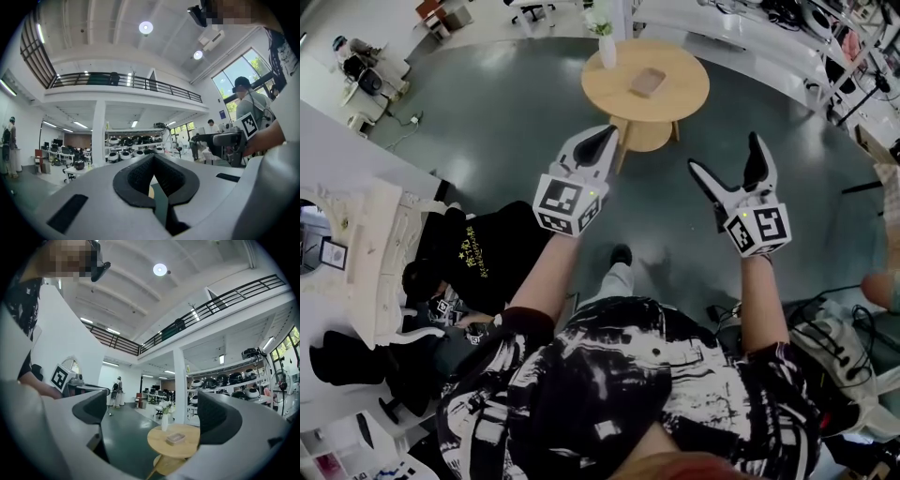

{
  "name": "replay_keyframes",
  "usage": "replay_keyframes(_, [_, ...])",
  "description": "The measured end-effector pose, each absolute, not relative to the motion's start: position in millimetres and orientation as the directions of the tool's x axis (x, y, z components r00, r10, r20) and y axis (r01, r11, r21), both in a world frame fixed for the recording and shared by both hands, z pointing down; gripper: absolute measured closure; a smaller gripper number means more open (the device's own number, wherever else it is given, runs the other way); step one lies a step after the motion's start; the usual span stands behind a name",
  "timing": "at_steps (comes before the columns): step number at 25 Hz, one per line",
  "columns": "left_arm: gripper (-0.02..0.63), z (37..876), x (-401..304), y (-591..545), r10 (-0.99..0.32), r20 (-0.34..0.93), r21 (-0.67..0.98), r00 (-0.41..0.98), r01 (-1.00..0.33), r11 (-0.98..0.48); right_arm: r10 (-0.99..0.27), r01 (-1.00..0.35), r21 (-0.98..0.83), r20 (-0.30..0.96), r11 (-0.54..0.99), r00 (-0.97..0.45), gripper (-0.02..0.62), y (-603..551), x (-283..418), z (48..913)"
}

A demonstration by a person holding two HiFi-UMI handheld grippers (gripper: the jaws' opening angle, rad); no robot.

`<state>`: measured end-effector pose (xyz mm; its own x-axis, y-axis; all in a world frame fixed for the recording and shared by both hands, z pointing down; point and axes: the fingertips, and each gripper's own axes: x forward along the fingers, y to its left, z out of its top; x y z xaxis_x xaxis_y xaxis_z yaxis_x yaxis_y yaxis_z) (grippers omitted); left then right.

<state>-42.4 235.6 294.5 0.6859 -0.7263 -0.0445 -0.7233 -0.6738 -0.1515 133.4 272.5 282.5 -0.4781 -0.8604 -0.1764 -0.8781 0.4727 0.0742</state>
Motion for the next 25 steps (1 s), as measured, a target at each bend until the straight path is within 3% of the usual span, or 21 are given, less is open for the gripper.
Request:
replay_keyframes(14, [0.606,289.1,-85.8,6.8,-0.691,-0.052,-0.118,0.721,-0.692,-0.712,-0.882,-0.894,0.117,-0.15,0.433,-0.447,0.02,54.8,84.7,258.2])
replay_keyframes(25, [0.606,292.3,-68.3,-67.4,-0.657,-0.039,-0.134,0.753,-0.656,-0.743,-0.903,-0.913,0.109,-0.143,0.393,-0.406,0.021,-6.4,100.6,267.2])
